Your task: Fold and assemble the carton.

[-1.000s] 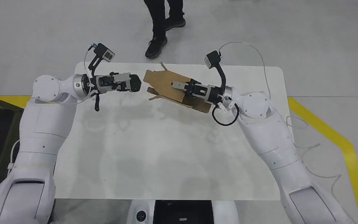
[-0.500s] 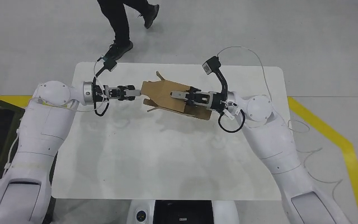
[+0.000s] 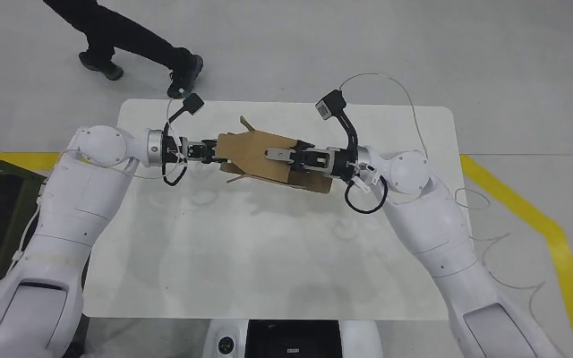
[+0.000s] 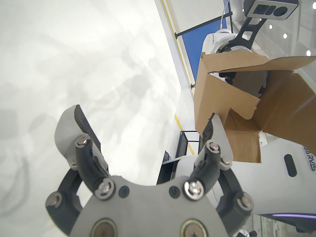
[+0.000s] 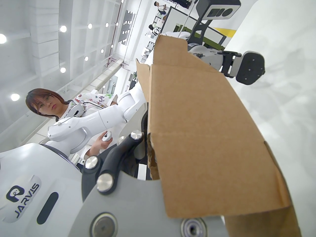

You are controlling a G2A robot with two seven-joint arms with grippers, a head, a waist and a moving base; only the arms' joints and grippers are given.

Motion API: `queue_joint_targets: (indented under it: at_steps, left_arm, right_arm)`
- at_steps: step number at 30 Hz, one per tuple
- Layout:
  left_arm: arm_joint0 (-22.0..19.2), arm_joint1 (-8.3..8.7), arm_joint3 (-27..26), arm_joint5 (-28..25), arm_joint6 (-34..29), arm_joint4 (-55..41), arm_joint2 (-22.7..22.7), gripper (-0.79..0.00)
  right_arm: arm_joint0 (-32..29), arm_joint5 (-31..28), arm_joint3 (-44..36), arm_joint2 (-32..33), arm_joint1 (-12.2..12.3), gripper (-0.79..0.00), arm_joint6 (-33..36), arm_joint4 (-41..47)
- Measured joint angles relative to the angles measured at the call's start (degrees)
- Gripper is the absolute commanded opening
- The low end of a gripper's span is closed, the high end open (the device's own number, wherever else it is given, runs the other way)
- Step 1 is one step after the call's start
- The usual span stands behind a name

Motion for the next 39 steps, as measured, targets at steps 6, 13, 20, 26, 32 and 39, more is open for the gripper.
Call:
queue_joint_targets:
  at_steps: [6, 13, 20, 26, 32, 39]
  left_arm:
    - [-0.4, 0.25, -1.6, 0.0, 0.0, -2.6, 1.7, 0.000]
    - [-1.1, 0.56, -2.2, -0.5, 0.5, -3.8, 3.6, 0.000]
    - [-2.0, 0.73, -1.7, -0.8, 0.8, -4.6, 5.2, 0.000]
    - [-3.0, 0.75, -0.9, -1.3, 1.3, -5.5, 6.2, 0.000]
    - [-3.4, 0.87, -1.1, -1.5, 1.5, -5.9, 7.2, 0.000]
    - [-3.5, 1.46, 0.5, -2.8, 2.8, -5.4, 7.0, 0.000]
  right_arm:
    - [0.5, -0.5, 0.5, -0.6, -0.2, -0.785, 0.1, 0.5]
    - [0.9, -0.8, 0.7, -1.2, -0.4, -0.785, 0.3, 0.9]
    - [1.2, -1.1, 1.1, -1.3, -0.5, -0.785, 0.8, 1.3]
    - [1.5, -1.3, 1.5, -1.5, -0.5, -0.785, 1.2, 1.6]
    - [1.8, -1.3, 1.8, -1.4, -0.6, -0.785, 1.1, 1.5]
    - [2.1, -1.6, 3.0, 0.1, -0.3, -0.785, -1.5, -0.1]
